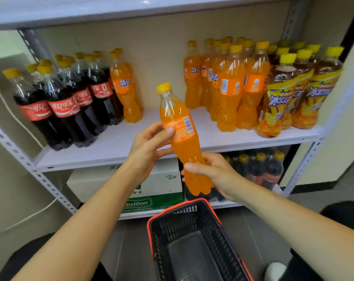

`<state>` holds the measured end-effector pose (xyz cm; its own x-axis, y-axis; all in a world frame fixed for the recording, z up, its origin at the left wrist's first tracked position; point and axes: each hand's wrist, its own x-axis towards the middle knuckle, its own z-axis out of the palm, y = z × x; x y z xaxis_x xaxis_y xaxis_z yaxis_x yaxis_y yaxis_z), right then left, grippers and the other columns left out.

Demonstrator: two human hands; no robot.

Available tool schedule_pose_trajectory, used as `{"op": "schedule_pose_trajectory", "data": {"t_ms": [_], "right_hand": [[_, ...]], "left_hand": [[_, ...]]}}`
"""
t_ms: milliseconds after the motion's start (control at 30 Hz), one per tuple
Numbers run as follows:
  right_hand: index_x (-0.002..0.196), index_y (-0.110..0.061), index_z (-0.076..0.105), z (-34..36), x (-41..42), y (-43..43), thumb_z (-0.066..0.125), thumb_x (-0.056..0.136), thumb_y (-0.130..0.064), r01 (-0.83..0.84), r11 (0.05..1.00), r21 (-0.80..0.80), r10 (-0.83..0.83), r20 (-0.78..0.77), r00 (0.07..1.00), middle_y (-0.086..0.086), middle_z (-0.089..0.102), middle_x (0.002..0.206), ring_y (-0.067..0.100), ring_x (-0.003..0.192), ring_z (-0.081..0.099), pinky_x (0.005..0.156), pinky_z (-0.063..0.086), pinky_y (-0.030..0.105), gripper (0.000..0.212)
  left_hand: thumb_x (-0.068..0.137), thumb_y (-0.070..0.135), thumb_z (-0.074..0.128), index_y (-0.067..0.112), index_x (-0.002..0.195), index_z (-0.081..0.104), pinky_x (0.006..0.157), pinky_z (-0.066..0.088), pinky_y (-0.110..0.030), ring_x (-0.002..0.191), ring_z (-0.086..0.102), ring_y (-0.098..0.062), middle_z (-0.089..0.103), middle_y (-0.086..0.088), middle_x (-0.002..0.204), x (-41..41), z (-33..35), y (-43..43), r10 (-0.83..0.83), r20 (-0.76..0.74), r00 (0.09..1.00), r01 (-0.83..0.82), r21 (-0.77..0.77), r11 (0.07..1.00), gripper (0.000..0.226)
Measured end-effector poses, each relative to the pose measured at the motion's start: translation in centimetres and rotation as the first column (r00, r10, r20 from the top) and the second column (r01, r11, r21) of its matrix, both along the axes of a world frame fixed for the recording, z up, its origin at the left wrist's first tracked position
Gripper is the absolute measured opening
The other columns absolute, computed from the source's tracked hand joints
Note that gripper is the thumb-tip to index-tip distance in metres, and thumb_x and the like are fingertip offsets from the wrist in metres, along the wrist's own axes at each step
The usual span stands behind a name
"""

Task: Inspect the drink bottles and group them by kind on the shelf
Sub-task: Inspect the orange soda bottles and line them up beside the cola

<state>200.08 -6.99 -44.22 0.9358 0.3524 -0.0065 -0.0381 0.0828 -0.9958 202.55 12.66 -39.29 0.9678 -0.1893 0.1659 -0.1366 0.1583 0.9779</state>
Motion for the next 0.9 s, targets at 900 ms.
{"op": "schedule_pose_trajectory", "data": {"t_ms": [900], "right_hand": [[0.121,-0.027,0.057,-0.5,1.2,0.2,0.087,0.079,-0.019,0.129,0.976,-0.175,-0.106,0.136,0.985,-0.004,0.078,0.099,0.015,0.090,0.076,0.070,0.062,0.027,0.051]], "left_hand": [[0.072,0.020,0.088,0.013,0.126,0.059,0.078,0.060,-0.037,0.099,0.075,-0.026,0.075,-0.014,0.111,0.4,-1.7,-1.0,0.061,-0.062,0.996,-0.062,-0.007,0.998,0.061]]}}
